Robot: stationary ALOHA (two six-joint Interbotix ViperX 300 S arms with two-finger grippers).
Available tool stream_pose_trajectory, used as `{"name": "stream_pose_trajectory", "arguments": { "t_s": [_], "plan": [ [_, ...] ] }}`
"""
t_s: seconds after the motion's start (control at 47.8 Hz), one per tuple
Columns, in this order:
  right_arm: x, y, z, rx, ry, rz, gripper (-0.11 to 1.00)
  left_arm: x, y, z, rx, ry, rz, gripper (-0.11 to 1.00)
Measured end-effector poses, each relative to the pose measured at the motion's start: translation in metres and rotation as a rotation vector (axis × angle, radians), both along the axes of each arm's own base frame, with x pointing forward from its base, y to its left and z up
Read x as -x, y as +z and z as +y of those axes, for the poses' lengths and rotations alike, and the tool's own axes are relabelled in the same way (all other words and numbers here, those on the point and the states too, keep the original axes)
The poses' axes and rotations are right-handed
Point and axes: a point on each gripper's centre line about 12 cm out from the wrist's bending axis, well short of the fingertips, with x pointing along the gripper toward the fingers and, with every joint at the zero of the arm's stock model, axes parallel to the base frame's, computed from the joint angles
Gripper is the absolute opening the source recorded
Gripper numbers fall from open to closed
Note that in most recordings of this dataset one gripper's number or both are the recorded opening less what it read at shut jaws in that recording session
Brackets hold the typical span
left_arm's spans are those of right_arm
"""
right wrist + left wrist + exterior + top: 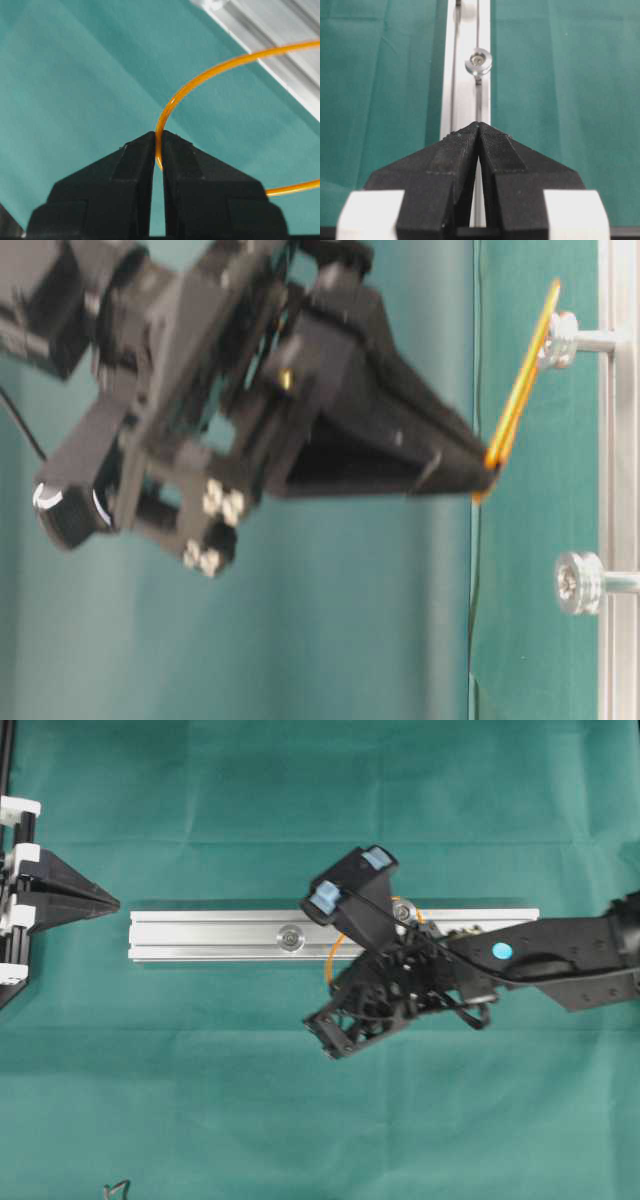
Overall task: Hook the rubber onto the shaft.
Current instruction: 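Swing the band around the right peg, moving the gripper leftward, then stretch the band over the left peg with the right gripper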
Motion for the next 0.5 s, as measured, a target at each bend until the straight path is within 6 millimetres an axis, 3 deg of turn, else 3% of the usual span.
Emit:
{"name": "stream_pose_trajectory", "arguments": {
  "t_s": [0.502],
  "plan": [
    [-0.021, -0.006, -0.03, 0.076, -0.031, -0.02, 0.07, 0.0, 0.0, 0.0, 0.0, 0.0, -0.002, 0.0]
  ]
}}
